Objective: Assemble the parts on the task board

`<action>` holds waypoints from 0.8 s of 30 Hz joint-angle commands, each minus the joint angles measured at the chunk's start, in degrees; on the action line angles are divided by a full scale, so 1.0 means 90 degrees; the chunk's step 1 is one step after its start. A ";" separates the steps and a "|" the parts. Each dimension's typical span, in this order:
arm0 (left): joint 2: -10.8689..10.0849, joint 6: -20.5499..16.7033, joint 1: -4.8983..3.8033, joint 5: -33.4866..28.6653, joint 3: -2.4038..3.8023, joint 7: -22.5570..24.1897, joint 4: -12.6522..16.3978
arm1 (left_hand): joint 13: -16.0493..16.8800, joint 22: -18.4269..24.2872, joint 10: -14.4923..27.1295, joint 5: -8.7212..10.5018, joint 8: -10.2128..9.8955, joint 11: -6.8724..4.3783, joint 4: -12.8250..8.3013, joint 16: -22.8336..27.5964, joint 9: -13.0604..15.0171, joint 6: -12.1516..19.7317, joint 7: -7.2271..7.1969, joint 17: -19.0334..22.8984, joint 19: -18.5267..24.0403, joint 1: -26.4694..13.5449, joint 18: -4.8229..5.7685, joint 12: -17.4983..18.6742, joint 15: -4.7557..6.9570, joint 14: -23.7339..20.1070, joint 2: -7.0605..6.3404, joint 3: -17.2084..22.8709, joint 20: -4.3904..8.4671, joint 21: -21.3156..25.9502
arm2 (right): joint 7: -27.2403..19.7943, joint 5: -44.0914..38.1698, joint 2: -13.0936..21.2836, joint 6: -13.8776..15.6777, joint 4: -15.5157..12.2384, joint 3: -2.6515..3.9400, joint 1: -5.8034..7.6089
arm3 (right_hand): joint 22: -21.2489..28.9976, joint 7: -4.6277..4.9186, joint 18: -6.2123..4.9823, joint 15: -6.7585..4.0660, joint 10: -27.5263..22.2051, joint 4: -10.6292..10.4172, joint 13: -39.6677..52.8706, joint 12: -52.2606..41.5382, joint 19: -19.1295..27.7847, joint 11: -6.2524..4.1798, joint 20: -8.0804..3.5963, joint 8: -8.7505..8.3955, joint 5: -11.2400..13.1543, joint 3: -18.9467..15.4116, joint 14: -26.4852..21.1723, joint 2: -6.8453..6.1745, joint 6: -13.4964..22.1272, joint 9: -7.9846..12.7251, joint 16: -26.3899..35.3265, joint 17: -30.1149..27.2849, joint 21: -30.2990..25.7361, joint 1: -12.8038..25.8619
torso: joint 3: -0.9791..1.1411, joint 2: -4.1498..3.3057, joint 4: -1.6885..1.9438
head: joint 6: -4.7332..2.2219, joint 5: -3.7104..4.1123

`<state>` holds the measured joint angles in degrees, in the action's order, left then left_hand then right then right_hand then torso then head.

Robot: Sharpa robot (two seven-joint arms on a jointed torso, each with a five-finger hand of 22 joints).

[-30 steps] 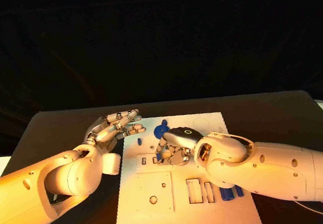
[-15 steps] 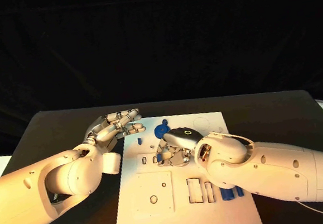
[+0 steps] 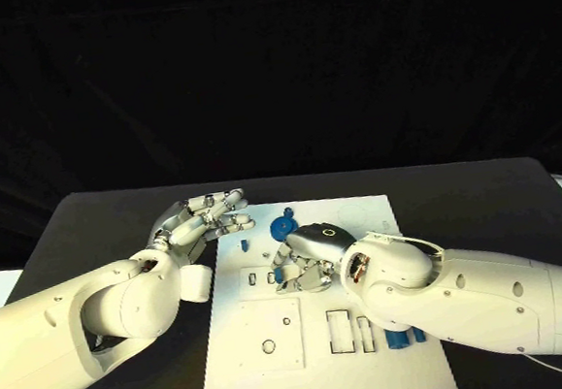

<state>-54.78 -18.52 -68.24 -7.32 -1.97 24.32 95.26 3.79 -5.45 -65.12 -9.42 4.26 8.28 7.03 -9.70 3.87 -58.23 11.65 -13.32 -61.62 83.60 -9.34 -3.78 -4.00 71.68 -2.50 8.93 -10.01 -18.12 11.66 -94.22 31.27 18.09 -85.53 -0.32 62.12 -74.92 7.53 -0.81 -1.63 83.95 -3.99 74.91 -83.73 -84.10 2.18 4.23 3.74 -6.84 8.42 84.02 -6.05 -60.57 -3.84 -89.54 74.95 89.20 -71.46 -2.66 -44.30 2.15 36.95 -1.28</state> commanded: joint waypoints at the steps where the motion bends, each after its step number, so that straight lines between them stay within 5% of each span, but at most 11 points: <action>1: 0.0017 0.0054 -0.0007 -0.0006 0.0005 0.0074 0.0004 | -0.0008 0.0006 0.0040 0.0023 -0.0043 -0.0018 0.0011 0.0030 -0.0003 0.0026 0.0035 -0.0006 -0.0022 0.0051 -0.0120 0.0020 -0.0028 -0.0006 -0.0030 0.0044 -0.0011 0.0025 | 0.0194 -0.0085 0.0009 -0.0123 0.0049 -0.0045 -0.0051 | -0.1400 0.0008 0.0024 0.0034 0.0394 -0.0040 0.1331 0.0036 -0.0498 0.0063 0.0059 -0.0011 0.0048 -0.0093 0.0628 -0.0016 0.0073 0.0004 0.0028 0.1508 -0.0043 0.0067 | -0.0002 -0.0002 0.0002 | -0.0002 0.0003; 7: 0.0019 0.0062 -0.0007 -0.0006 0.0005 0.0066 -0.0001 | -0.0008 0.0006 0.0040 0.0023 -0.0043 -0.0018 0.0011 0.0030 -0.0003 0.0026 0.0035 -0.0006 -0.0022 0.0051 -0.0120 0.0020 -0.0028 -0.0006 -0.0030 0.0044 -0.0011 0.0025 | 0.0195 -0.0084 0.0013 0.0051 0.0039 -0.0050 -0.0051 | -0.1404 0.0019 0.0024 0.0043 0.0367 -0.0106 0.1299 0.0102 -0.0501 0.0073 0.0070 -0.0013 0.0068 -0.0177 0.0624 -0.0037 0.0122 0.0005 0.0038 0.1489 -0.0042 0.0102 | -0.0002 0.0002 0.0001 | 0.0001 0.0001; 12: 0.0025 0.0086 -0.0007 -0.0006 0.0004 0.0025 -0.0014 | -0.0010 0.0009 0.0050 0.0020 -0.0047 -0.0015 0.0000 0.0044 -0.0003 0.0031 0.0037 -0.0013 -0.0022 0.0054 -0.0120 0.0022 -0.0029 -0.0005 -0.0026 0.0072 -0.0010 0.0026 | 0.0028 -0.0058 0.0060 0.0612 -0.0018 -0.0054 -0.0051 | -0.1416 0.0044 0.0027 0.0059 0.0329 -0.0154 0.1260 0.0184 -0.0508 0.0095 0.0082 -0.0022 0.0065 -0.0234 0.0621 -0.0054 0.0231 0.0013 0.0043 0.1480 -0.0036 0.0096 | 0.0001 0.0009 -0.0007 | -0.0012 0.0010; 14: 0.0032 0.0110 -0.0007 -0.0006 0.0004 0.0010 -0.0033 | -0.0008 0.0011 0.0043 0.0019 -0.0042 -0.0018 -0.0005 0.0053 -0.0001 0.0021 0.0034 -0.0016 -0.0020 0.0057 -0.0120 0.0018 -0.0029 -0.0007 -0.0019 0.0090 -0.0010 0.0027 | -0.0253 0.0059 0.0131 0.1151 -0.0099 -0.0055 -0.0051 | -0.1418 0.0044 0.0028 0.0064 0.0326 -0.0189 0.1257 0.0188 -0.0509 0.0097 0.0088 -0.0005 0.0004 -0.0260 0.0622 -0.0051 0.0234 0.0005 0.0043 0.1480 -0.0035 0.0081 | 0.0007 0.0010 -0.0015 | -0.0022 0.0011; 18: 0.0049 0.0157 -0.0006 -0.0006 0.0004 -0.0030 -0.0079 | 0.0000 -0.0002 -0.0046 0.0023 -0.0014 -0.0053 -0.0017 0.0029 0.0013 -0.0056 -0.0003 -0.0058 -0.0082 0.0038 -0.0126 -0.0007 0.0014 0.0094 -0.0017 0.0151 0.0011 -0.0013 | -0.0801 0.0369 0.0275 0.1625 -0.0229 -0.0051 -0.0050 | -0.1380 0.0059 0.0019 0.0070 0.0297 -0.0217 0.1224 0.0256 -0.0488 0.0108 0.0096 -0.0013 -0.0050 -0.0290 0.0612 -0.0060 0.0291 0.0007 0.0063 0.1440 -0.0054 0.0035 | 0.0012 0.0016 -0.0024 | -0.0048 0.0008; 24: 0.0110 0.0376 -0.0005 0.0344 0.0003 -0.0396 -0.0283 | 0.0034 -0.0223 -0.0578 0.0046 0.0023 -0.0283 0.0025 -0.0521 0.0027 -0.0273 -0.0187 -0.0501 -0.0774 -0.0177 -0.0138 -0.0092 0.0294 0.1028 -0.0100 0.0228 0.0272 -0.0502 | -0.2043 0.1308 0.0838 0.1591 -0.0665 0.0001 0.0041 | -0.1362 0.0111 0.0014 0.0109 0.0263 -0.0301 0.1187 0.0325 -0.0477 0.0154 0.0127 -0.0021 -0.0052 -0.0412 0.0611 -0.0120 0.0485 0.0011 0.0067 0.1437 -0.0065 -0.0056 | 0.0041 0.0090 -0.0028 | -0.0048 -0.0014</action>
<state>-54.01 -17.88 -68.23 -6.92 -1.98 23.17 93.17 4.07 -7.20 -69.78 -9.27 4.20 6.03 7.05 -13.68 4.05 -60.31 10.01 -17.29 -67.81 82.65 -9.95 -4.33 -1.65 79.90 -3.40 10.83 -7.83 -22.06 2.81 -89.15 37.79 30.02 -90.39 -0.45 62.12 -74.90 8.59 -0.81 -1.19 84.13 -6.72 74.91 -81.07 -84.10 3.18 5.05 3.75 -6.99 5.00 84.00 -6.98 -56.69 -3.75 -89.10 74.93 88.98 -71.82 -2.45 -43.90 1.95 36.50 -1.26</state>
